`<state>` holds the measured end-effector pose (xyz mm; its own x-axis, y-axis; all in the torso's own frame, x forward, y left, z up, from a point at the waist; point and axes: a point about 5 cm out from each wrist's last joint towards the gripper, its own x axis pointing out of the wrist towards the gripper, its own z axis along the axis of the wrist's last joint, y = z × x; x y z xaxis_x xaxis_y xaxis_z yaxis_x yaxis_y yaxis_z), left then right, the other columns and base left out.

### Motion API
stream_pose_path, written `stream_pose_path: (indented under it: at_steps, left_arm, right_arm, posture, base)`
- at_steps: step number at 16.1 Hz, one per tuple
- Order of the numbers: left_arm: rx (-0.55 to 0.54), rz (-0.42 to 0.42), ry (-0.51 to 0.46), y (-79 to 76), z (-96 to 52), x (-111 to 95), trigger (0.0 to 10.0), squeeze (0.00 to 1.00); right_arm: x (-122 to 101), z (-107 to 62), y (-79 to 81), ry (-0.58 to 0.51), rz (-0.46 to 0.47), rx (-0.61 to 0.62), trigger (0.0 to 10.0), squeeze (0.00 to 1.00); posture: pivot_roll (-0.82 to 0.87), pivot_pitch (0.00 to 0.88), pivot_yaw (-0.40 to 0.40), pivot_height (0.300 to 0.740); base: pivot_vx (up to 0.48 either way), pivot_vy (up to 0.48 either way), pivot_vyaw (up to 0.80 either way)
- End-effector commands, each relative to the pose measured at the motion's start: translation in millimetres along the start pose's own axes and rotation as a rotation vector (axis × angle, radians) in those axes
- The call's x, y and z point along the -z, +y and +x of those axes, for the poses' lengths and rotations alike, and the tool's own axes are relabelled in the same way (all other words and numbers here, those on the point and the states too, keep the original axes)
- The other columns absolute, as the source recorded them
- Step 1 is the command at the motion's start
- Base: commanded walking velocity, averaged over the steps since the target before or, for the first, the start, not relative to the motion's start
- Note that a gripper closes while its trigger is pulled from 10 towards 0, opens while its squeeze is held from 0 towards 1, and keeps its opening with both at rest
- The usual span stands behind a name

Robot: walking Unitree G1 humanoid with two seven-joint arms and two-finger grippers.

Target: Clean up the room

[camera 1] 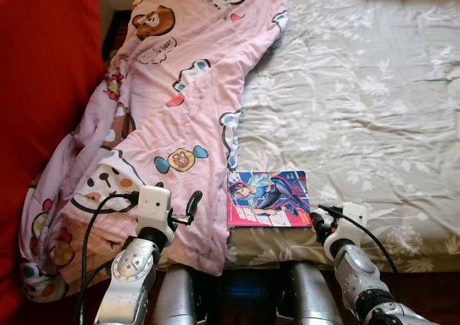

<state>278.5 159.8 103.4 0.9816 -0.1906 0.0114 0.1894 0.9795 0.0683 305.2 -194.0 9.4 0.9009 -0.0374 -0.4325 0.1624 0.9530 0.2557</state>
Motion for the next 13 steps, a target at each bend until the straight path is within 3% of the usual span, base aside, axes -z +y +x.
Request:
stream_pose_path:
  at_steps: [1,13]
  left_arm:
    - [-0.006,0.013,0.041,2.0,-7.6,6.2,10.0,0.00]
    - [-0.007,0.022,0.053,1.5,-8.7,4.5,10.0,0.00]
  right_arm:
    - [13.7,-3.5,-0.6,0.045,0.013,0.007,0.0,0.00]
    - [17.2,-5.5,-4.8,0.057,0.000,0.019,0.0,0.00]
  posture:
    - [0.14,0.340,0.041,0.622]
    - [0.14,0.334,0.039,0.622]
  base:
    - [0.000,0.000,0.00]
    - [0.000,0.000,0.00]
